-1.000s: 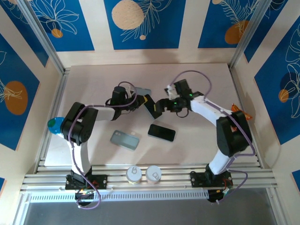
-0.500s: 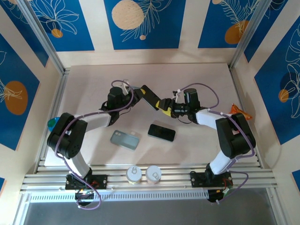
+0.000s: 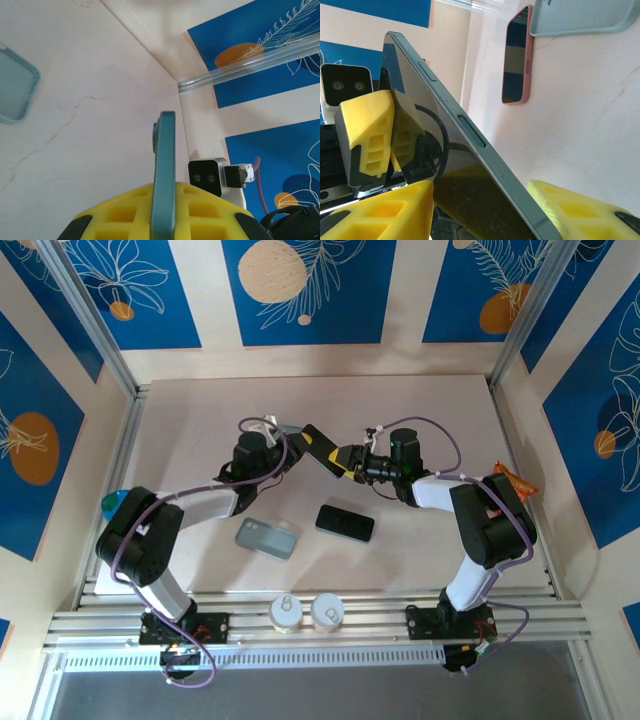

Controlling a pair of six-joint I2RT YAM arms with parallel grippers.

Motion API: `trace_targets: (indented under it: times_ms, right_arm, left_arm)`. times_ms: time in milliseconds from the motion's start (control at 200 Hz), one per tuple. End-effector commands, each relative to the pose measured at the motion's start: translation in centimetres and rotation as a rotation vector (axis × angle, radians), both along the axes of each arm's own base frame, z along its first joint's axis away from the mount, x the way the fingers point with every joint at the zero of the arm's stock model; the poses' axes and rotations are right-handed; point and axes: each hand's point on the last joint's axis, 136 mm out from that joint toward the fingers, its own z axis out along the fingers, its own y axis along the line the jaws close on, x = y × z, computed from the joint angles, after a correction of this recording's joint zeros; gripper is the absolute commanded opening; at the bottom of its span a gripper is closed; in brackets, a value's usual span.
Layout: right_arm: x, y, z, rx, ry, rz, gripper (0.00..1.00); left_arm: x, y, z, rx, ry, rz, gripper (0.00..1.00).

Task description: Put the phone into the phone case

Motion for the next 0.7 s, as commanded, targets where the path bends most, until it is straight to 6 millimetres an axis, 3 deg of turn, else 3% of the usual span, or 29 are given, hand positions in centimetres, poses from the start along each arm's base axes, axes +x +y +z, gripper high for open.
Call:
trace_targets:
  times_ms: [0, 200, 305, 345, 620, 695]
  right_arm:
    - [-0.5, 1.0, 1.0, 0.031, -0.041, 0.024, 0.49]
    - [-0.6, 1.0, 1.9, 0.046, -0.055, 0.017, 0.42]
    - [-0.6, 0.7, 2.5, 0.048, -0.061, 0.005, 0.37]
    - [-0.6, 0.5, 2.7, 0.047, -0.064, 0.0, 0.33]
    - [-1.2, 0.0, 4.0, 0.041, -0.074, -0.01, 0.02]
    - [-1.3, -0.2, 4.0, 0.028, -0.07, -0.02, 0.0]
  left_arm:
    - [-0.6, 0.0, 2.1, 0.004, -0.071, 0.003, 0.0]
    - [-0.8, 0.1, 1.7, 0.03, -0.065, -0.005, 0.0]
    - [-1.1, 0.4, 1.1, 0.047, -0.055, 0.0, 0.14]
    - [-1.1, 0.5, 0.8, 0.057, -0.049, 0.002, 0.19]
    - [-1.8, 0.3, -1.1, 0.134, -0.027, -0.017, 0.28]
    - [-2.0, 0.3, -1.4, 0.148, -0.027, -0.02, 0.29]
